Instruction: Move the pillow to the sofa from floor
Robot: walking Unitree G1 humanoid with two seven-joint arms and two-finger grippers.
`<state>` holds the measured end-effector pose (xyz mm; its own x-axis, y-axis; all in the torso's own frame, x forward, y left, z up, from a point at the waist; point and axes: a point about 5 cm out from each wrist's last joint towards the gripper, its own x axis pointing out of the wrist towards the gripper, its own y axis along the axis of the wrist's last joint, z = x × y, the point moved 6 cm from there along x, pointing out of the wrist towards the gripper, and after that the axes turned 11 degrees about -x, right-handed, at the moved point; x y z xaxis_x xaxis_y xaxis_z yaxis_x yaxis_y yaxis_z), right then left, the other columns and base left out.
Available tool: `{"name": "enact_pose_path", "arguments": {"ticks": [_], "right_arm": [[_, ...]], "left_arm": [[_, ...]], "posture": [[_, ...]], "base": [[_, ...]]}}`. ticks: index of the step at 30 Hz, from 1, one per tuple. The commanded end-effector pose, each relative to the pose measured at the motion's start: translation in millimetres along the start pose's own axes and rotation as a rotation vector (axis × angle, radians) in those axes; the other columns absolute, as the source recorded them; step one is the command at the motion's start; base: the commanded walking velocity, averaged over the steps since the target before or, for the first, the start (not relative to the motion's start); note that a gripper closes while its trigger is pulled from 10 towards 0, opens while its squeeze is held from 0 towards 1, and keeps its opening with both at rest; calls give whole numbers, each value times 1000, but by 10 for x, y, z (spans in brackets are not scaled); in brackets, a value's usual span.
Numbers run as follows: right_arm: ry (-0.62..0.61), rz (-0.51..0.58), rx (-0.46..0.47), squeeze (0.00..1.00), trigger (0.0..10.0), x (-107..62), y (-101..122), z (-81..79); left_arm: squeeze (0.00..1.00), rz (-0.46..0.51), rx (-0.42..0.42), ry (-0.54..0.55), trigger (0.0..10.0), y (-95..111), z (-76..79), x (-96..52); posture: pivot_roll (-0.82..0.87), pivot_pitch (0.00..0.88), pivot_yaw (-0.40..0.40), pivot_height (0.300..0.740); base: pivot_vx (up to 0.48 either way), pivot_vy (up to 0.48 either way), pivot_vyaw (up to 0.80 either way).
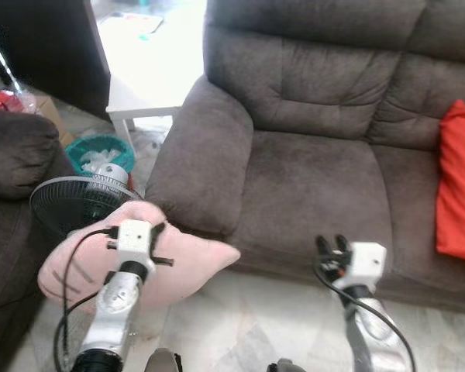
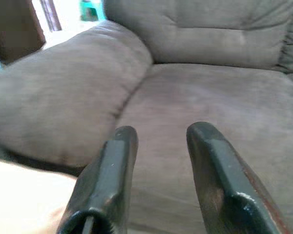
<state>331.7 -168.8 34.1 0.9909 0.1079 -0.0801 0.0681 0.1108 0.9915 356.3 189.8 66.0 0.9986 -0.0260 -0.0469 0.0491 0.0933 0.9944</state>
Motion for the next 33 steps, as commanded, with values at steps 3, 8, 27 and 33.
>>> {"name": "enact_pose_path", "arguments": {"ticks": [3, 8, 27, 33], "right_arm": [[-20, -27, -3, 0, 10000, -60, -97, 91], [-6, -54, -16, 0, 10000, -53, -152, 89], [32, -107, -92, 0, 10000, -22, -238, 119], [38, -106, -85, 0, 10000, 11, -220, 81]], "left_arm": [[0, 87, -2, -46, 10000, 241, 122, 39], [0, 90, -2, -50, 10000, 254, 119, 43], [0, 86, 6, -54, 10000, 269, 128, 58], [0, 80, 14, -68, 10000, 267, 134, 56]], "posture": [[95, 51, -52, 697], [96, 50, -53, 697], [96, 35, -57, 740], [97, 30, -54, 740]], "base": [[-317, 0, 0], [-320, 0, 0], [-82, 0, 0], [0, 0, 0]]}}
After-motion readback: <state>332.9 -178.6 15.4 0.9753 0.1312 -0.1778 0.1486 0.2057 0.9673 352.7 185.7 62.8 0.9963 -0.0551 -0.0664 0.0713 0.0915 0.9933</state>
